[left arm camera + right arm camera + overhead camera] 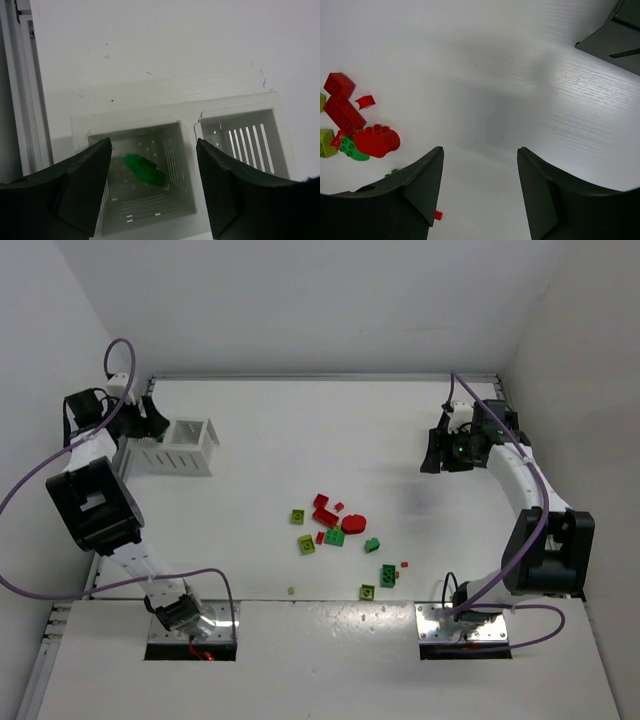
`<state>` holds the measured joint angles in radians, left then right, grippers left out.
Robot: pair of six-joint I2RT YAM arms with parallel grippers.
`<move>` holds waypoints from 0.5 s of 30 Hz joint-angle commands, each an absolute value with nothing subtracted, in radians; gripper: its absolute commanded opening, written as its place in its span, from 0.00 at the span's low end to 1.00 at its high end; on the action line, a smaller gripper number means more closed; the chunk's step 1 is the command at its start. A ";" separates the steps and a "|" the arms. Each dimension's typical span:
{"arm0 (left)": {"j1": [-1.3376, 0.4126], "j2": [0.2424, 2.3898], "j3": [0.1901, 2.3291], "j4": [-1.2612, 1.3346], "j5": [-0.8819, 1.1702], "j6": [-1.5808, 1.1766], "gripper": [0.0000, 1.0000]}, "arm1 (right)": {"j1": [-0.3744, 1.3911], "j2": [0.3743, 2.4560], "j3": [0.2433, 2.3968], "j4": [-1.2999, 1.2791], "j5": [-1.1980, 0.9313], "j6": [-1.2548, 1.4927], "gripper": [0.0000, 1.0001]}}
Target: Sort the legos into containers by color
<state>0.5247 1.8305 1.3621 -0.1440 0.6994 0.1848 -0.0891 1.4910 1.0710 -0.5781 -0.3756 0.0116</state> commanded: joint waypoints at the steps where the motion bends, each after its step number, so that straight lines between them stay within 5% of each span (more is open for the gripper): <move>1: 0.543 1.749 1.391 -0.193 0.753 0.248 0.75 | -0.074 1.477 1.108 -0.568 -0.390 0.006 0.61; 7: 0.367 1.544 1.392 -0.470 0.810 0.550 0.65 | -0.074 1.459 1.108 -0.568 -0.390 0.006 0.61; 15: -0.397 1.334 1.118 -0.543 0.604 0.580 0.56 | -0.055 1.468 1.108 -0.577 -0.370 0.006 0.61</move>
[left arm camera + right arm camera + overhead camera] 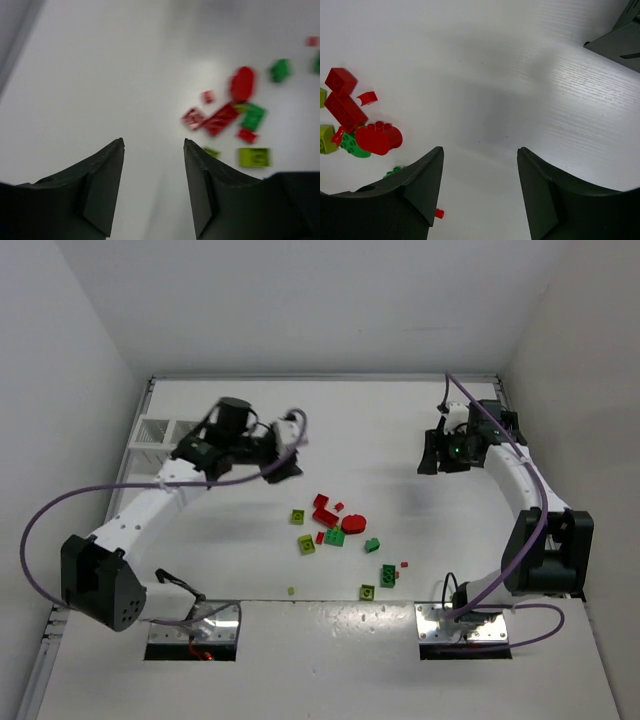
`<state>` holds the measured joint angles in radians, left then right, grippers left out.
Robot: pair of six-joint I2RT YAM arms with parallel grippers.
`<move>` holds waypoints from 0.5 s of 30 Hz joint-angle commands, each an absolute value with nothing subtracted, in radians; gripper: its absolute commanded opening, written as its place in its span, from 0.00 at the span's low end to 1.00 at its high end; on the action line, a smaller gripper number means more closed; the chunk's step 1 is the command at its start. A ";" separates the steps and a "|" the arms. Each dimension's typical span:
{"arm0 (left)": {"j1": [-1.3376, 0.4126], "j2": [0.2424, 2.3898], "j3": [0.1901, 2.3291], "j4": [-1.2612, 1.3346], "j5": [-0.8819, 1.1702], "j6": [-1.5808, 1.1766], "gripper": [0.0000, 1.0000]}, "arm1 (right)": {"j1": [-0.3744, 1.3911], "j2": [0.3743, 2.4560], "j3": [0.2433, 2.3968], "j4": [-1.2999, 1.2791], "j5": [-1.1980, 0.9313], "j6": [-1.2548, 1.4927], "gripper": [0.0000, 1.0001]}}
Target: Sort the legos into containers by color
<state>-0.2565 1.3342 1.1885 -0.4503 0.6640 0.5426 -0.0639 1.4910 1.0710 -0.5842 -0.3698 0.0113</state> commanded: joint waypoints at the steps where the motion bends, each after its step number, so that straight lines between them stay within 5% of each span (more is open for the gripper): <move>1: -0.455 1.350 1.108 -0.543 0.604 0.580 0.55 | -0.055 1.468 1.118 -0.577 -0.361 0.006 0.61; 5: -0.723 1.439 1.069 -0.522 0.545 0.568 0.51 | -0.046 1.486 1.127 -0.586 -0.350 -0.003 0.61; 15: -0.925 1.660 1.049 -0.493 0.428 0.623 0.49 | -0.037 1.486 1.127 -0.586 -0.350 -0.012 0.61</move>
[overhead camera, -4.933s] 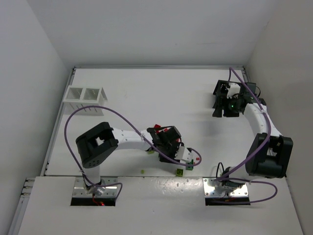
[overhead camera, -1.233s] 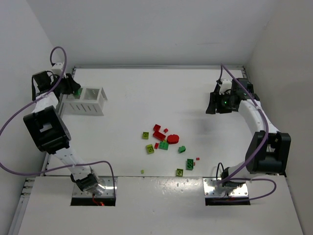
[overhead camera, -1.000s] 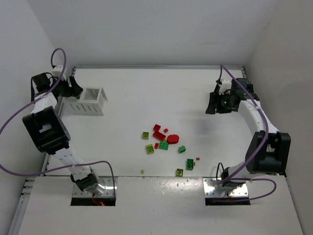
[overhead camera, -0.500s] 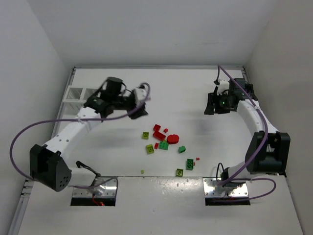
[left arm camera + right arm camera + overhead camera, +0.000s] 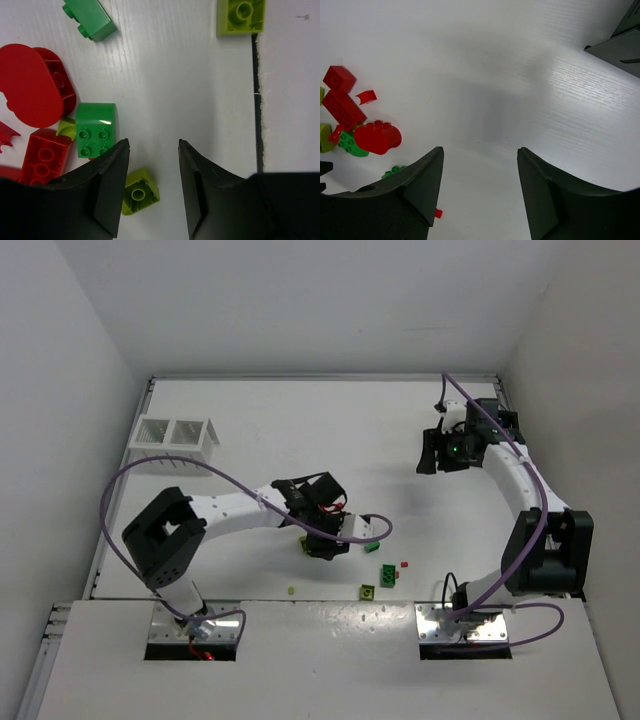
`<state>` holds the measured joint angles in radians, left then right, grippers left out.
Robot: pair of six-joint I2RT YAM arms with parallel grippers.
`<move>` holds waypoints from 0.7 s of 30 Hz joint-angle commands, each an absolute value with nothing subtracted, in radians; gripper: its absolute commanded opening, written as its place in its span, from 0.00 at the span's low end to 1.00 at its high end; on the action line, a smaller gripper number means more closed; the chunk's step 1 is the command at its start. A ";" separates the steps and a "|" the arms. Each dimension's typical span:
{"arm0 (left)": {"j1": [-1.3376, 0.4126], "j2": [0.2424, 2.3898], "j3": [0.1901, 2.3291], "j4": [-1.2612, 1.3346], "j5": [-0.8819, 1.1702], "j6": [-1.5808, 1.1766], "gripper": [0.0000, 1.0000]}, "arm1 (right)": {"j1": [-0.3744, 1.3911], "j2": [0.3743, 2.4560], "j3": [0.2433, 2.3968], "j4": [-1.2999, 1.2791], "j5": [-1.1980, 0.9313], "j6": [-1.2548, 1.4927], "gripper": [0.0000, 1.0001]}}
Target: Sort the legos into containers by color
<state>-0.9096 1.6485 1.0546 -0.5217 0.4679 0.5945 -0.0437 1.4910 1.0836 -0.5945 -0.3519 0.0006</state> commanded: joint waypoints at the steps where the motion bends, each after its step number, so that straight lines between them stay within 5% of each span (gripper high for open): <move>1: -0.925 1.669 1.049 -0.477 0.413 0.623 0.49 | -0.037 1.496 1.127 -0.586 -0.350 -0.012 0.61; 21: -0.907 1.737 1.088 -0.413 0.322 0.669 0.59 | -0.037 1.496 1.109 -0.586 -0.350 -0.021 0.61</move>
